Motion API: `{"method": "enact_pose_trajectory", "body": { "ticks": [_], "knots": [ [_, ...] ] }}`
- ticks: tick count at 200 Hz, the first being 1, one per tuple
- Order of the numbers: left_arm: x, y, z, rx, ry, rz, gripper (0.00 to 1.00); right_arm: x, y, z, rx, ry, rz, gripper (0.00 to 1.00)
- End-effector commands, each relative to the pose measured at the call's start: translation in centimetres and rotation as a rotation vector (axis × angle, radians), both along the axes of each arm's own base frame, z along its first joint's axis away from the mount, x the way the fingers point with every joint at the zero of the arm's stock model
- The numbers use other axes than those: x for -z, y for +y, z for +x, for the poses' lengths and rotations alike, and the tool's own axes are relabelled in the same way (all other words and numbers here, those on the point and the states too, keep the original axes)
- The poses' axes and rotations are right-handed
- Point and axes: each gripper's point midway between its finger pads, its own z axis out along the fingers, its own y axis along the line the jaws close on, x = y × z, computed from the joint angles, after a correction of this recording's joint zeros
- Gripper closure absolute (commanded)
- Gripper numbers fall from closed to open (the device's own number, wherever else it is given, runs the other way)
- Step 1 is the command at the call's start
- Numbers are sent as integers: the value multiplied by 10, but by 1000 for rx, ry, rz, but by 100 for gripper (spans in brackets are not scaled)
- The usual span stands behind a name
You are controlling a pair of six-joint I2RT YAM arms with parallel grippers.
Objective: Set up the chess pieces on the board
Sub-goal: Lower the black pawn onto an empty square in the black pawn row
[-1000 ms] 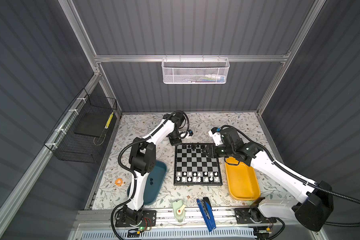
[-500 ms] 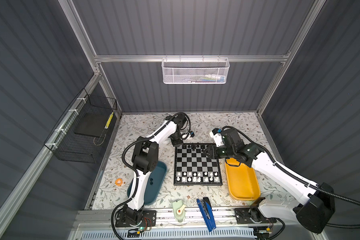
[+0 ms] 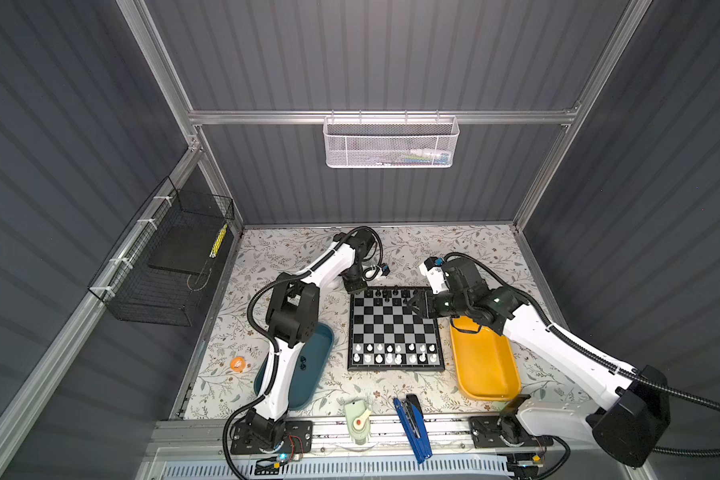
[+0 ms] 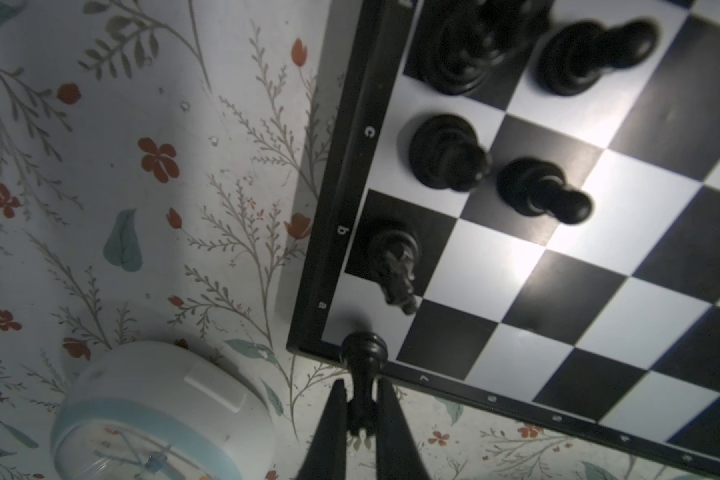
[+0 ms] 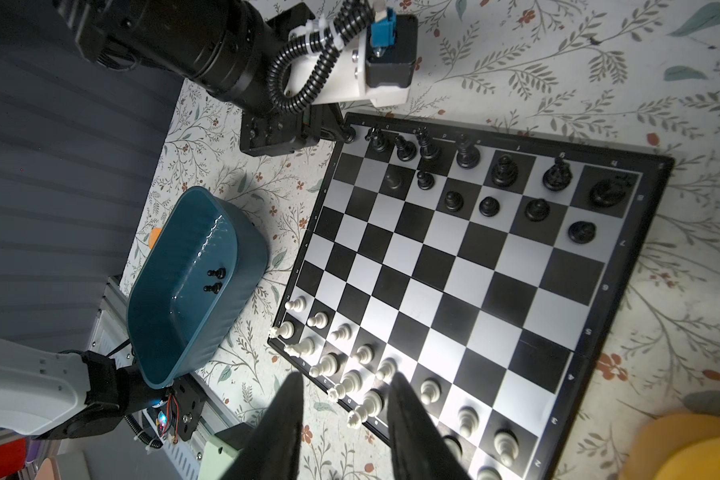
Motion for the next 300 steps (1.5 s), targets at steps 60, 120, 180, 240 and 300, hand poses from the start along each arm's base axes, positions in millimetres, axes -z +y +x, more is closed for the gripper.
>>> {"method": "enact_pose_trajectory", "body": {
  "ticks": [60, 120, 180, 240, 300],
  "knots": [
    [8, -7, 5, 8, -4, 10, 92, 8, -5, -1, 11, 14, -21, 64],
    [9, -8, 4, 14, -6, 17, 89, 10, -5, 0, 11, 14, -23, 63],
    [11, -9, 3, 15, -5, 20, 84, 12, -4, 0, 8, 20, -24, 63],
    [9, -10, 4, 16, -11, 20, 80, 13, -4, 0, 6, 20, -25, 63],
    [6, -10, 6, 12, -25, 15, 66, 12, -4, 0, 5, 16, -22, 63]
  ]
}}
